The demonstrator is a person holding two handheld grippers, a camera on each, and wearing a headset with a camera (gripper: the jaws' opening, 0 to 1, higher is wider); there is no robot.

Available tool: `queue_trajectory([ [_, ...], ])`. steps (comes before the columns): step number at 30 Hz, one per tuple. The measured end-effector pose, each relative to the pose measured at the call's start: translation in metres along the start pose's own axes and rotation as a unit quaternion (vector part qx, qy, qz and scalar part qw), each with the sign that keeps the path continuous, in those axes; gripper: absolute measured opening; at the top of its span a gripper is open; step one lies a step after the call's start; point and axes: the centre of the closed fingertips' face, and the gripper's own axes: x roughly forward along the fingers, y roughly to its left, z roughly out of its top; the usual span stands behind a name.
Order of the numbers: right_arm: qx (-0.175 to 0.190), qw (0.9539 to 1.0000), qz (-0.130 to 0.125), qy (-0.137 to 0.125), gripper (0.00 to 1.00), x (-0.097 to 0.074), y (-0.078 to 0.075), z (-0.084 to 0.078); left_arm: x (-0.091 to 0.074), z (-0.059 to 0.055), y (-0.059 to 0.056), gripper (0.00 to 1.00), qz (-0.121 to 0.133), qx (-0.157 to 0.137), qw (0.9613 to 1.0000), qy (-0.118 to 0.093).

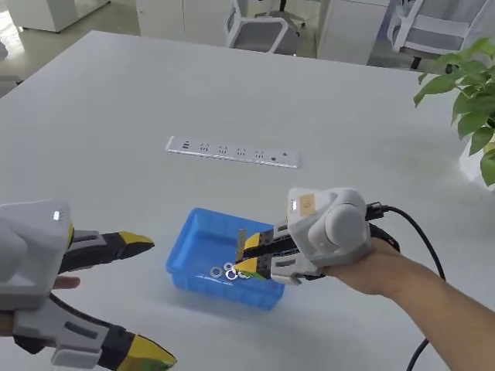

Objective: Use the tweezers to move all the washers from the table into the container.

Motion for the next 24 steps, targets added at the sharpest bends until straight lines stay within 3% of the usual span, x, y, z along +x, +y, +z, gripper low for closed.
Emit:
queue_trajectory([
  [9, 0.006, 1.0, 0.004, 0.006, 0.1, 0.008, -0.003, -0.011, 0.01, 0.013, 0.009, 0.99, -0.003, 0.007, 0.9999, -0.007],
  [13, 0.01, 0.9999, 0.005, 0.008, 0.1, 0.01, -0.003, -0.015, 0.017, 0.02, 0.012, 0.94, -0.009, 0.014, 0.9998, -0.009],
  [18, 0.014, 0.9999, 0.005, 0.006, 0.1, 0.012, -0.003, -0.017, 0.028, 0.03, 0.014, 0.84, -0.023, 0.034, 0.9991, -0.012],
  [24, 0.018, 0.9998, 0.002, 0.001, 0.1, 0.012, -0.004, -0.017, 0.041, 0.042, 0.02, 0.64, -0.031, 0.063, 0.9973, -0.019],
])
